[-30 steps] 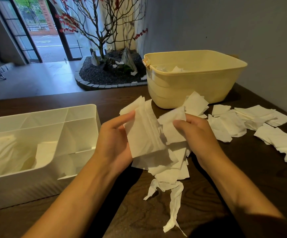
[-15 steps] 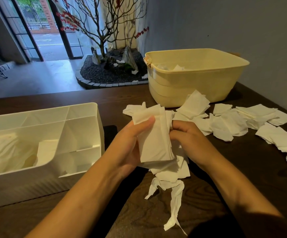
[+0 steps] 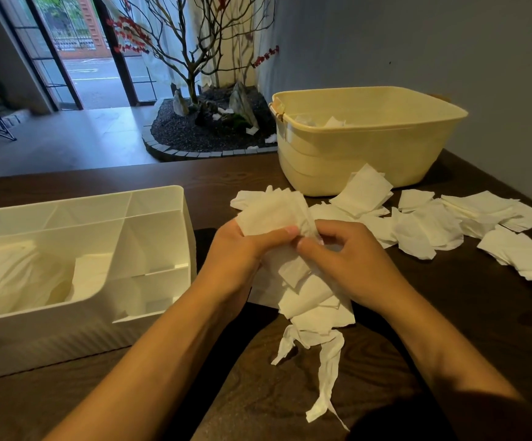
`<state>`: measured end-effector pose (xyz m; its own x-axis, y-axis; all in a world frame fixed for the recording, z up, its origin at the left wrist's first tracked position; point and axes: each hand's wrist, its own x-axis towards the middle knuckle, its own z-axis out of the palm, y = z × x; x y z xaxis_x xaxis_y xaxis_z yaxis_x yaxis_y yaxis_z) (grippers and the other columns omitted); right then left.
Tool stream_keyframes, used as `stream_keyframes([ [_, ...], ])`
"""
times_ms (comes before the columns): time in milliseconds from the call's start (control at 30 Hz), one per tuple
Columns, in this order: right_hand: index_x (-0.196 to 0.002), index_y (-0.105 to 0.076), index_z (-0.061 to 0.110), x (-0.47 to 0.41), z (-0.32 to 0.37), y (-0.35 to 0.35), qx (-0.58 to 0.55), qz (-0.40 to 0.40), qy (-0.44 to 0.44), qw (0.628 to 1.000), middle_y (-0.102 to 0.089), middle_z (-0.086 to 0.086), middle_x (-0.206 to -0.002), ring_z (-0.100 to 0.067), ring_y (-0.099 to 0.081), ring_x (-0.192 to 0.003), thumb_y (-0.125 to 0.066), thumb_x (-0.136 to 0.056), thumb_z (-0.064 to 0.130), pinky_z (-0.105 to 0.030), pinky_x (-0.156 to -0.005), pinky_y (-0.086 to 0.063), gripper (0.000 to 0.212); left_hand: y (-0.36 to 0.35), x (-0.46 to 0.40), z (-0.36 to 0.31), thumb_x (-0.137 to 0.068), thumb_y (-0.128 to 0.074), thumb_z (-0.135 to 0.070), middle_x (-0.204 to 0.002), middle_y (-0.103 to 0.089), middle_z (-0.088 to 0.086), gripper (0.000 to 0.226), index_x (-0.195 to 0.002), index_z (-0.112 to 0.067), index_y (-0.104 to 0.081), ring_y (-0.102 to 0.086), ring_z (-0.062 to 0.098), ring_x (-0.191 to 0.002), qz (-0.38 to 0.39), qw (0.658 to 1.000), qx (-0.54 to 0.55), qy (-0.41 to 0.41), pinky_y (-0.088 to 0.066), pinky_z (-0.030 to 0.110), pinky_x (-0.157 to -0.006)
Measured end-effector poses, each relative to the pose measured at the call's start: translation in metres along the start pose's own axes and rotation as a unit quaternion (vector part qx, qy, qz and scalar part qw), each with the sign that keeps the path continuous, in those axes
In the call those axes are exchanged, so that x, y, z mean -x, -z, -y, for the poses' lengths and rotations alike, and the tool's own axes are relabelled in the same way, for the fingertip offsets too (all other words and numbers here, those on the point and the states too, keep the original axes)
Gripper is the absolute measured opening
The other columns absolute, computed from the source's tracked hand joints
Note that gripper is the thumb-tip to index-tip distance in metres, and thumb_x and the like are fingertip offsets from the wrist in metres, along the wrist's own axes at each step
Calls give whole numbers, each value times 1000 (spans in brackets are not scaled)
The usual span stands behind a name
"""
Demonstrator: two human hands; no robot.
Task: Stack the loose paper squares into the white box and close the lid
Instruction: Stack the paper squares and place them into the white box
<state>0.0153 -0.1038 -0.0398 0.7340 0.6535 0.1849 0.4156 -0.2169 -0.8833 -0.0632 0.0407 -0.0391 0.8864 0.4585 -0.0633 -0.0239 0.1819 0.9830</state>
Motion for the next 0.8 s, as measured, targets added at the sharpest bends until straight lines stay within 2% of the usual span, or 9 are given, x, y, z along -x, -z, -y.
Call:
stream_keyframes([
  [67, -97, -74, 22, -1, -1, 1, 59, -14, 12, 998, -72, 6, -92, -13, -65, -92, -61, -93, 39, -46, -87, -55, 21, 0, 0, 0, -82, -77, -13, -104, -77, -2, 36, -118, -19, -71, -73, 16, -98, -23, 1000, 5, -2, -59, 30, -80],
  [167, -100, -69, 29, -1, -2, 4, 183, -70, 31, 980, -65, 15, -105, -4, -56, -96, -61, -96, 30, -28, -87, -49, 9, 3, -1, 1, -84, -76, -14, -97, -76, -6, 26, -107, -25, -73, -70, 17, -98, -110, 994, -4, -13, -58, 34, -85],
  [233, -101, -65, 35, 0, 2, 8, 204, -71, 28, 976, -62, 16, -101, -4, -53, -93, -61, -96, 32, -26, -85, -46, 7, 6, -2, 0, -87, -74, -18, -102, -74, -4, 20, -104, -28, -71, -66, 18, -101, -150, 988, -20, -24, -57, 38, -89],
  [300, -107, -62, 41, 2, 7, 11, 201, -3, -14, 979, -60, 19, -97, -5, -54, -93, -64, -91, 45, -26, -85, -46, 17, 6, -1, -1, -90, -70, -20, -105, -71, -5, 14, -101, -29, -70, -63, 17, -102, -164, 985, -36, -41, -56, 40, -90],
  [400, -126, -53, 45, 3, 8, 10, 309, 116, -53, 942, -55, 22, -102, -7, -51, -104, -69, -81, 59, -32, -97, -42, 49, 5, -1, 1, -93, -66, -21, -108, -70, -6, 18, -108, -29, -71, -61, 16, -104, -167, 983, -54, -54, -54, 39, -90],
  [467, -132, -48, 49, 3, 7, 7, 255, 137, -76, 954, -49, 25, -101, -6, -50, -105, -75, -82, 46, -29, -94, -47, 57, 5, 0, 1, -92, -68, -26, -107, -68, -5, 17, -108, -29, -69, -61, 18, -105, -166, 984, -54, -49, -55, 42, -93],
  [567, -127, -52, 47, 2, 3, 3, 155, 89, -61, 982, -50, 18, -92, -4, -52, -84, -75, -86, 21, -23, -77, -48, 54, 4, -1, 1, -89, -70, -27, -102, -69, 1, 15, -103, -25, -67, -64, 21, -102, -165, 985, -38, -37, -56, 48, -94],
  [700, -120, -59, 43, 2, 3, 9, 95, -11, -17, 995, -60, 4, -96, -13, -58, -84, -72, -88, 16, -28, -73, -52, 45, 6, -1, 0, -96, -62, -21, -93, -66, -5, 8, -92, -28, -63, -62, 15, -91, -179, 980, -52, -68, -56, 34, -80],
  [800, -116, -61, 41, 1, 4, 12, -55, -38, -6, 998, -66, 11, -106, -5, -67, -90, -69, -89, 1, -26, -76, -59, 49, 8, -2, 1, -98, -57, -20, -91, -63, -11, 17, -88, -33, -59, -58, 8, -87, -190, 973, -92, -97, -48, 24, -70],
])
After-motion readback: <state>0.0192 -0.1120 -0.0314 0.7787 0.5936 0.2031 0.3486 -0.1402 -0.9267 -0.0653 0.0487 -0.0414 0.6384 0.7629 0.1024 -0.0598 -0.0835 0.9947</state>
